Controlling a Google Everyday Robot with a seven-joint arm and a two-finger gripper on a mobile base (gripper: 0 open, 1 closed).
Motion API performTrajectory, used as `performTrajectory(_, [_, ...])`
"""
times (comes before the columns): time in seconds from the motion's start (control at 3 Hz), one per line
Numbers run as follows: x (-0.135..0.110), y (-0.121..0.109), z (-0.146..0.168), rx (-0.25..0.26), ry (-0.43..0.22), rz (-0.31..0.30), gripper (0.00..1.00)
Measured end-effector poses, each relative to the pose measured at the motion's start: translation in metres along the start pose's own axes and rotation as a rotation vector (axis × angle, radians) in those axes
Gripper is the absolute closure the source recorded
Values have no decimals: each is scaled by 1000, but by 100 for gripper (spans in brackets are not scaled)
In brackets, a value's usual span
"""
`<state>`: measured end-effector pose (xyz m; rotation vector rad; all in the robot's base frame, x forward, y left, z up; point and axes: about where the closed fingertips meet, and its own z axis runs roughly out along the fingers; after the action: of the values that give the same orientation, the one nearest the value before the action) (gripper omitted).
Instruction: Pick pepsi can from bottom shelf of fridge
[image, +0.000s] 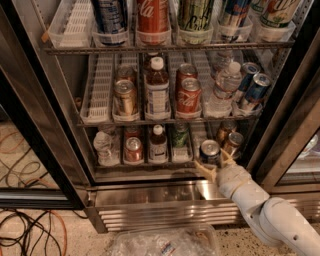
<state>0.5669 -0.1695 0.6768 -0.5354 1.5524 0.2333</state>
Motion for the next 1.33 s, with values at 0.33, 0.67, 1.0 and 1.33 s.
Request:
performTrajectory(0.33, [-30,43,-31,-210,50,-124,100])
performTrajectory(0.67, [-63,74,-42,-360,48,-161,100])
performTrajectory(1.0, [-98,95,-50,-501,50,-59,100])
performTrajectory(1.33, [-129,114,-63,-629,55,132,100])
